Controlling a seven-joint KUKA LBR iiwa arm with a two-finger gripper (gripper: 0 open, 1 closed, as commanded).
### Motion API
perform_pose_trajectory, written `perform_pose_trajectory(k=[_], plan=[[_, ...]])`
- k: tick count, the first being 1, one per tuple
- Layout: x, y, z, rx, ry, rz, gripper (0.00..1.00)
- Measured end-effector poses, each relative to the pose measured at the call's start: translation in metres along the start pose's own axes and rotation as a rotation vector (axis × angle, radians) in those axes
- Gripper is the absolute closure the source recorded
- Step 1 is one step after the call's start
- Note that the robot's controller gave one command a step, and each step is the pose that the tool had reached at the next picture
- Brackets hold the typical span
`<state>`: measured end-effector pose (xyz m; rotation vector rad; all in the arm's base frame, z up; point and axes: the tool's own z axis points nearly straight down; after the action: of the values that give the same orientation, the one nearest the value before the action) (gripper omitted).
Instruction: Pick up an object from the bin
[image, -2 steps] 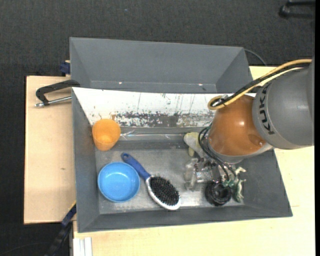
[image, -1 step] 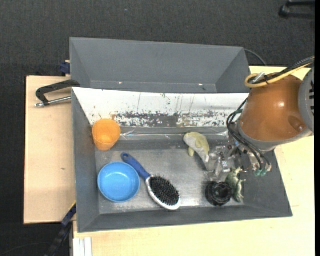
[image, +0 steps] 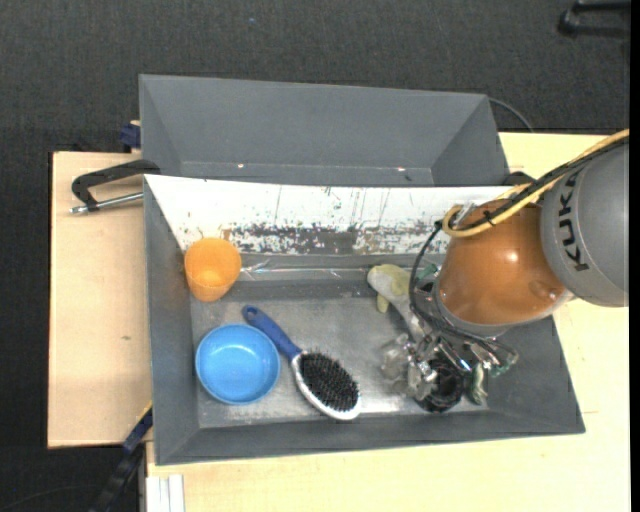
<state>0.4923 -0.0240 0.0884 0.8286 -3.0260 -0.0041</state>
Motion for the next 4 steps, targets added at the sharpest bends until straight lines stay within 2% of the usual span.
perform_pose_trajectory(k=[1, 2, 3, 4], plan=[[0.000, -0.028, -0.198, 0.014, -0.016, -0.157, 1.00], [0.003, -0.017, -0.089, -0.002, 0.001, -0.060, 1.00], [0.002, -0.019, -0.094, 0.004, -0.006, -0.059, 0.00], [0.019, -0.051, -0.013, 0.000, 0.001, -0.475, 0.00]])
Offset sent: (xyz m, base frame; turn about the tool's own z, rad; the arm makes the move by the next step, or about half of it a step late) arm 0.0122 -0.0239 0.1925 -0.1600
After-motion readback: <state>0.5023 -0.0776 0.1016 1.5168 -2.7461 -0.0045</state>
